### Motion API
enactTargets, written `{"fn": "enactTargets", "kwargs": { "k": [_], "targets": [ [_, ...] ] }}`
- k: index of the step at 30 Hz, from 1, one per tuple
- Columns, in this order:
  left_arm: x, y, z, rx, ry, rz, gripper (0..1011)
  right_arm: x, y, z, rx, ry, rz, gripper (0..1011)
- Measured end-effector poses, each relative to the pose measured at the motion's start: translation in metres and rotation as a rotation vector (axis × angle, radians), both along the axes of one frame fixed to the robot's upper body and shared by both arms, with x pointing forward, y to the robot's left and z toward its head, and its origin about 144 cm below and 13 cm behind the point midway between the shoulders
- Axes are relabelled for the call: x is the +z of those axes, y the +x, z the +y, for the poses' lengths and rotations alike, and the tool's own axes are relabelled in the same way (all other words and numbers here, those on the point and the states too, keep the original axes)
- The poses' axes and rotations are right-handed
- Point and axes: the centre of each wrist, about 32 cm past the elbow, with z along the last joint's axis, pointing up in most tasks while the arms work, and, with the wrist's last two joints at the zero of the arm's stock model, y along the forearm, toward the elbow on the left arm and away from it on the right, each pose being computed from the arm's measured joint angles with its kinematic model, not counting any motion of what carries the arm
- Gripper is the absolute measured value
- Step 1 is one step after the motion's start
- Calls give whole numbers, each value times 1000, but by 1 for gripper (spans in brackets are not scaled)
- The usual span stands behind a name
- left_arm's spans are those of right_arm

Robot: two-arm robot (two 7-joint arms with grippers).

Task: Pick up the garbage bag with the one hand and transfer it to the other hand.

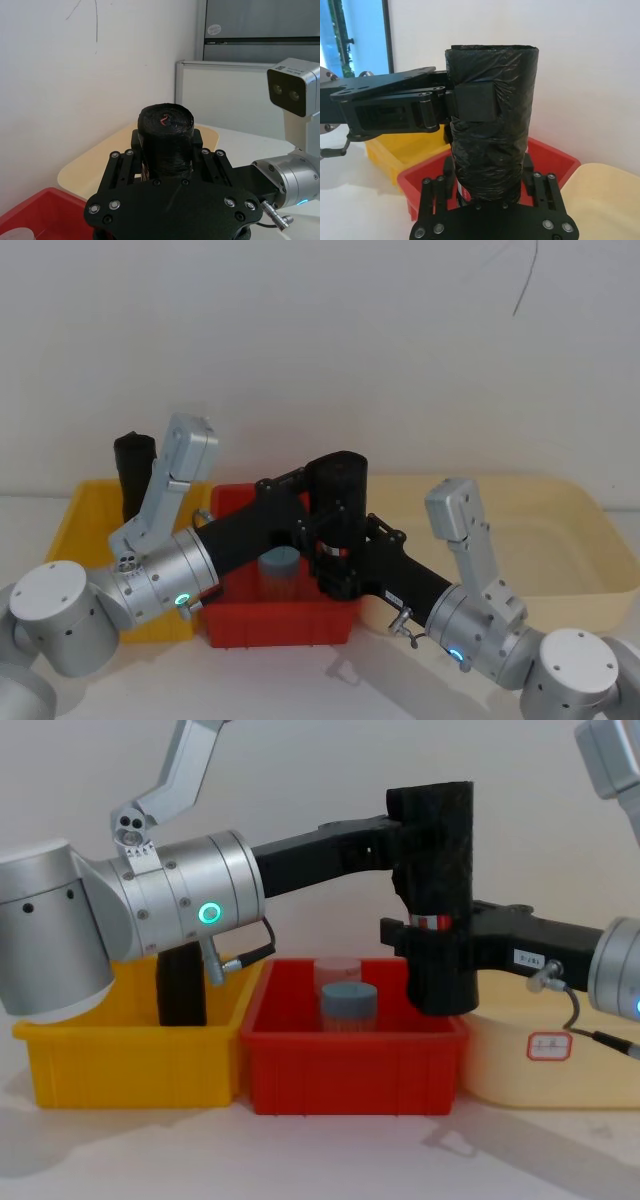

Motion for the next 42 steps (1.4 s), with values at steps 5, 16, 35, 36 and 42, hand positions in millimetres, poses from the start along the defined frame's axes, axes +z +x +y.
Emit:
{"fn": "enactTargets", "kwargs": {
  "k": [5, 16, 35, 36, 42],
  "targets": [
    [0, 0, 0, 0, 0, 0, 518, 3, 0, 0, 12, 15, 5, 667],
    [0, 0, 0, 0, 0, 0, 553, 9, -4, -2, 23, 45, -3, 533],
    [0, 0, 0, 0, 0, 0, 1000, 21, -5, -25, -45, 53, -22, 533],
    [0, 0, 0, 0, 0, 0, 1000, 21, -5, -25, -45, 53, -22, 533],
    [0, 0, 0, 0, 0, 0, 1000, 28, 0, -45, -111, 35, -24, 533]
  ]
}}
